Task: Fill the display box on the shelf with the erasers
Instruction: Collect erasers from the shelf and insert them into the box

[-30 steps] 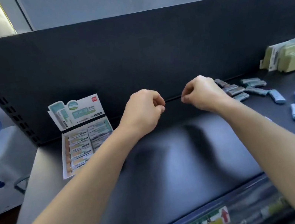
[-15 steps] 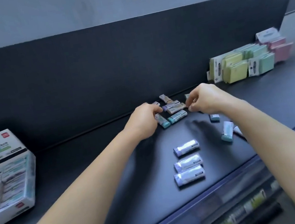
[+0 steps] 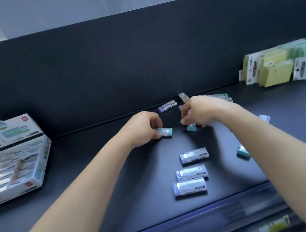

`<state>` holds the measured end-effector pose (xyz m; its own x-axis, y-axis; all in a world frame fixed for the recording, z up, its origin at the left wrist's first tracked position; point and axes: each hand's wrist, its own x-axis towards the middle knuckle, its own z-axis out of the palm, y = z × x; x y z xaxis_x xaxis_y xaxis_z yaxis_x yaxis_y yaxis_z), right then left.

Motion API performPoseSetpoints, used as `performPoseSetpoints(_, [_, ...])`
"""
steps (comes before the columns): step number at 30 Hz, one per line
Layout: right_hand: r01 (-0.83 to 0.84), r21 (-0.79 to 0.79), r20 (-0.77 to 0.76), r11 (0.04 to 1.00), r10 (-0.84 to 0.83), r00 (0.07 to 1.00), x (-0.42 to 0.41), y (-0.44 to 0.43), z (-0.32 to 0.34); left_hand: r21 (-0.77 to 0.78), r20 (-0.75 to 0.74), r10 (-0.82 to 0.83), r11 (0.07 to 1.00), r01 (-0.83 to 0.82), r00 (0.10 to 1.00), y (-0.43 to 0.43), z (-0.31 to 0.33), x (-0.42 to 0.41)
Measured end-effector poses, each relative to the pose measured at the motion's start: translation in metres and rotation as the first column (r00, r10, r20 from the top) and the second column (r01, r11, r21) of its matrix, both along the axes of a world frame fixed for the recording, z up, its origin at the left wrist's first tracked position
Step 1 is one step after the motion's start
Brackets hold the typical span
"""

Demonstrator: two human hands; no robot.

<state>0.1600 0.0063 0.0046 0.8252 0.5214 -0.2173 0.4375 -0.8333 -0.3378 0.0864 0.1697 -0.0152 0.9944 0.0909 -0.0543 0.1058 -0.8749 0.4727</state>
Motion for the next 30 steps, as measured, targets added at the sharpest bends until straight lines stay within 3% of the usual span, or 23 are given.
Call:
performPoseSetpoints(5, [-0.017,-0.034,0.061,0.999,0.019,0.998,-0.011,0.012,0.002,-0.068,-0.016,0.06,0.996,-0.061,0.998,0.01,-0.001,-0.018])
performPoseSetpoints(15, [0.062,0.273,0.114,0.96,-0.097,0.989,-0.051,0.08,0.013,-0.116,0.119,0.162,0.982,-0.149,0.979,0.076,0.022,-0.09])
performPoseSetpoints(22, [-0.124,0.507,0.044,0.853,0.118,0.992,-0.105,0.173,0.033,-0.155,0.234,0.351,0.934,-0.322,0.906,0.16,0.035,-0.165])
performPoseSetpoints(30, [-0.294,0.496,0.035,0.817,0.32,0.947,-0.148,0.277,0.031,-0.133,0.271,0.488,0.873,-0.47,0.829,0.233,0.031,-0.229])
